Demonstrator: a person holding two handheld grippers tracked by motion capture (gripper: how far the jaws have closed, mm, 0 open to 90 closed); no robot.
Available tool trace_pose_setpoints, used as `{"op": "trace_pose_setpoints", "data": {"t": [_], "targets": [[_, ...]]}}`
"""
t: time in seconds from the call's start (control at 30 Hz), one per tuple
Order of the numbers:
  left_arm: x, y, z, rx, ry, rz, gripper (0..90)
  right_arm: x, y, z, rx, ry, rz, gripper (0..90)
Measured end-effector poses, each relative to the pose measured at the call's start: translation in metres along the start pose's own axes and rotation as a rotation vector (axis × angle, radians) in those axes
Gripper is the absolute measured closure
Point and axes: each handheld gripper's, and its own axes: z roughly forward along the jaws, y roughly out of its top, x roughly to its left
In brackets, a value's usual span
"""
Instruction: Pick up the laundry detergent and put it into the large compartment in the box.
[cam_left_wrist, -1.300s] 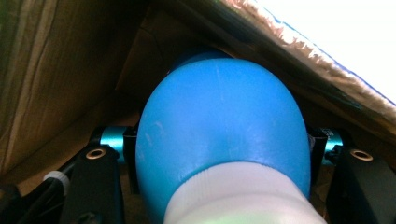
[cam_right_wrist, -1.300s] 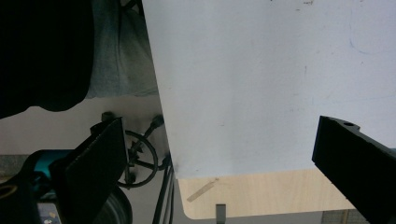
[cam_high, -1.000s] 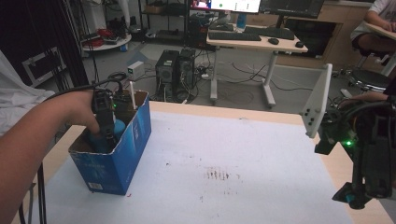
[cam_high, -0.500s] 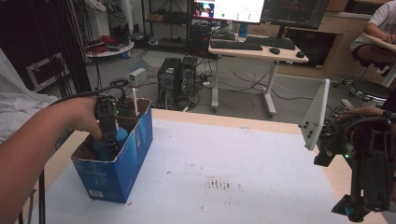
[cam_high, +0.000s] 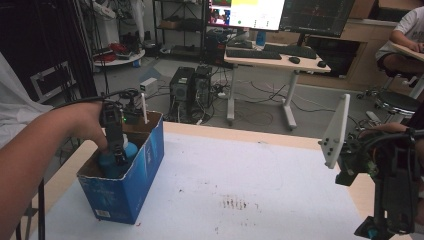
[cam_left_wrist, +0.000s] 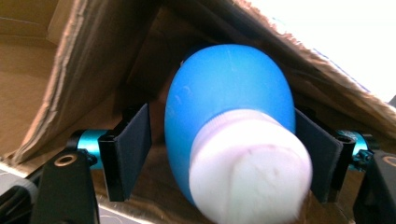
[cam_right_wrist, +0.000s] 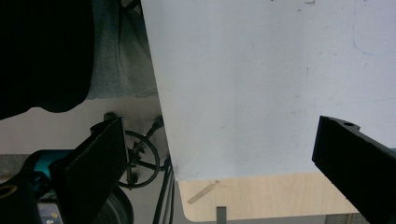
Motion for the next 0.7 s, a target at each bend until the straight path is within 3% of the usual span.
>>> {"op": "trace_pose_setpoints", "data": {"t": [0.43, 0.7], "targets": [[-0.006, -0.004, -0.034, -0.006, 0.027, -0.012, 22.4, 0.0, 0.001, 0.0, -0.002, -0.002, 0.0, 2.6], [-0.02, 0.001, -0.059, -0.013, 0.053, 0.04, 18.4, 0.0, 0.002, 0.0, 0.0, 0.001, -0.001, 2.6]]}}
